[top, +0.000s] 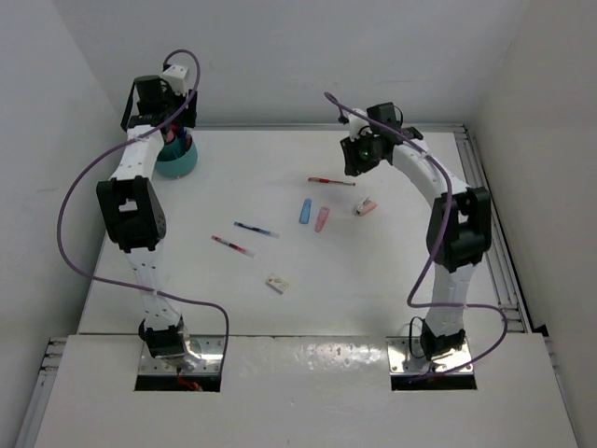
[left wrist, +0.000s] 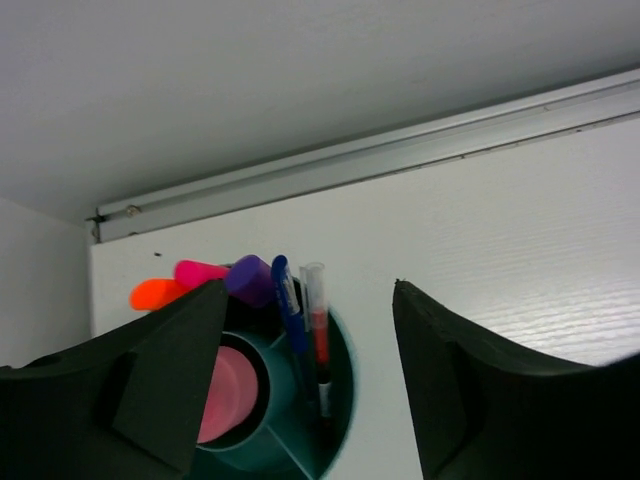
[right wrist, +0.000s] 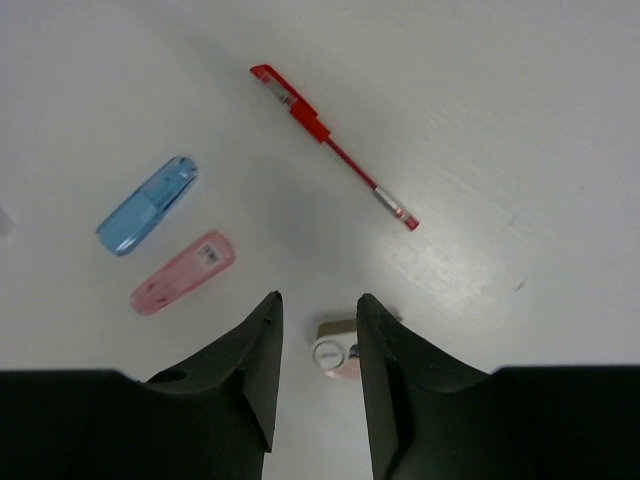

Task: Sort the stationery into containers
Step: Place the stationery into the container, then grab a piece of stationery with the right arm

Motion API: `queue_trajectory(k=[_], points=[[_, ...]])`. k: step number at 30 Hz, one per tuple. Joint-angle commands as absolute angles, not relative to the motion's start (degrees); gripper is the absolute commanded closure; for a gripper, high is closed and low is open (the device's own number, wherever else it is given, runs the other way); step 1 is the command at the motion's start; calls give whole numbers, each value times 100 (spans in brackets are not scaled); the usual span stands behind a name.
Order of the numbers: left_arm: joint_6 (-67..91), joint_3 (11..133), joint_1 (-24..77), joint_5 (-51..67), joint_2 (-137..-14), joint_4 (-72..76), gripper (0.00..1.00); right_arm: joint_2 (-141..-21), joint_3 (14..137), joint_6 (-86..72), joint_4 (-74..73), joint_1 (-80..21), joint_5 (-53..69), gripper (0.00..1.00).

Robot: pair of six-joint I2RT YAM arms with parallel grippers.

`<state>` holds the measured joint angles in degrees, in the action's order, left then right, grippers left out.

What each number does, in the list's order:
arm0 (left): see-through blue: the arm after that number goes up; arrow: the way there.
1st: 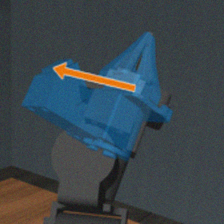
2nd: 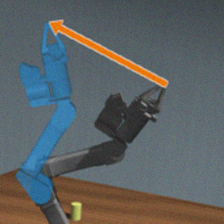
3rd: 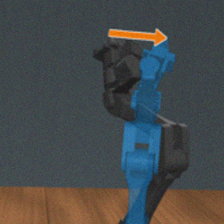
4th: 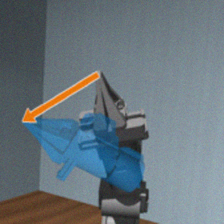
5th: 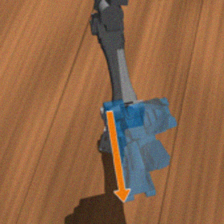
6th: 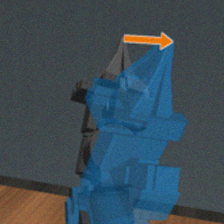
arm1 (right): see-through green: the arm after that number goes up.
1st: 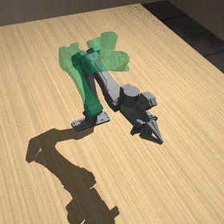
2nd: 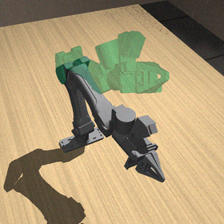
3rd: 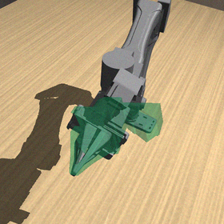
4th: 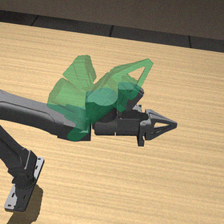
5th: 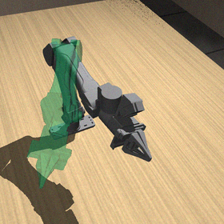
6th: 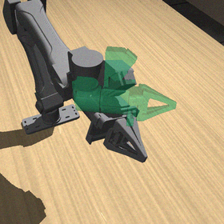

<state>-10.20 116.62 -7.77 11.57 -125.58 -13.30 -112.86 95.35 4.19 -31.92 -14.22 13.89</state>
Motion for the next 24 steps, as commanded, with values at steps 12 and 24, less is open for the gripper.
queue_trajectory(k=[12, 24], points=[[-62, 11189, -896, 2206, -11136, -1397, 19, -13165, 11065, 3085, -3041, -1433, 1811, 66], [395, 10986, -993, 2250, -10661, -1520, 19, -13640, 10837, 3498, -2953, -1433, 1723, 65]])
